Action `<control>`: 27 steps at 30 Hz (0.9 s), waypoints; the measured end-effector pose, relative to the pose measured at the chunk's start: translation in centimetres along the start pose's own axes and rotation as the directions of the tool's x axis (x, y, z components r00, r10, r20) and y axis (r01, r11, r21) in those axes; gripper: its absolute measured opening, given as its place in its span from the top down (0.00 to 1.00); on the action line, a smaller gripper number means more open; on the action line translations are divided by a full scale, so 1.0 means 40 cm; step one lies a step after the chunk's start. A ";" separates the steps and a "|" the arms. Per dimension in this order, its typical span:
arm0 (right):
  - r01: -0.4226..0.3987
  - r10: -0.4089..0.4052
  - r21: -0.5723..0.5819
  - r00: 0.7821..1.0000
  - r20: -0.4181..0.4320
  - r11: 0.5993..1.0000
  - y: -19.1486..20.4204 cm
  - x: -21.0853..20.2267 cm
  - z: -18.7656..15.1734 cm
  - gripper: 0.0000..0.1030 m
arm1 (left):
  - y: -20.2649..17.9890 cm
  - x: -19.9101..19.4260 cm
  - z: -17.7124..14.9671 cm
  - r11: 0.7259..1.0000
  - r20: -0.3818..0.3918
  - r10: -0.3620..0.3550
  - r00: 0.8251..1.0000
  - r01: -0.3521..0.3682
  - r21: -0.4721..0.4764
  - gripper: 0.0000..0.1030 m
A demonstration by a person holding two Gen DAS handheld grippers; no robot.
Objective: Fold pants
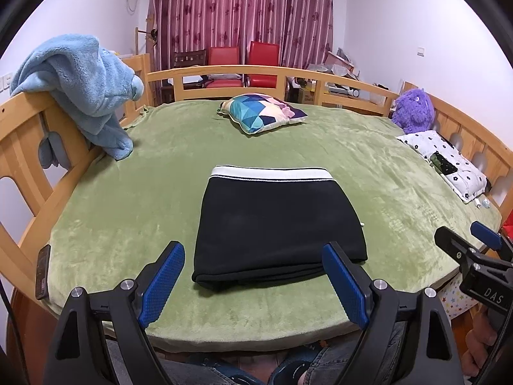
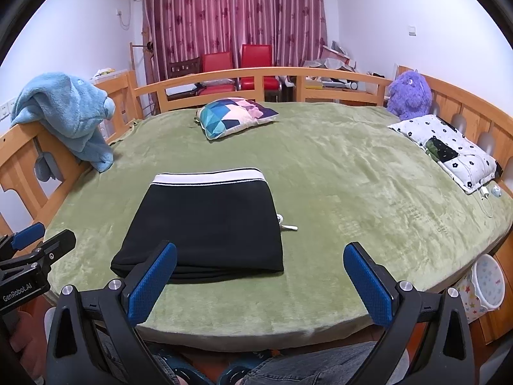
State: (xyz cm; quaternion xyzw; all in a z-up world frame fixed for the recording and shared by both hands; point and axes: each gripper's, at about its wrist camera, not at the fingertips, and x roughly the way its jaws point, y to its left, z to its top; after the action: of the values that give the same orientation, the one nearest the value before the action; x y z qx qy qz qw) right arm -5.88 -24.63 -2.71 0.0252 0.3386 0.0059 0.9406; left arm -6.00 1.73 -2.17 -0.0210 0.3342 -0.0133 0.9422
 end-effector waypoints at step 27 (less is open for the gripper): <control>0.000 0.000 0.002 1.000 -0.002 1.000 0.003 -0.016 -0.013 0.01 | -0.017 -0.004 -0.010 1.000 -0.001 0.005 1.000 -0.005 -0.006 0.15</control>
State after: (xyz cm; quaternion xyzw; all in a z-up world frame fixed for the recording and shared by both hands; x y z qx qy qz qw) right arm -6.69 -24.52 -2.69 0.0259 0.3395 0.0057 0.9402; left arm -6.39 1.03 -2.37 -0.0231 0.3348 -0.0102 0.9420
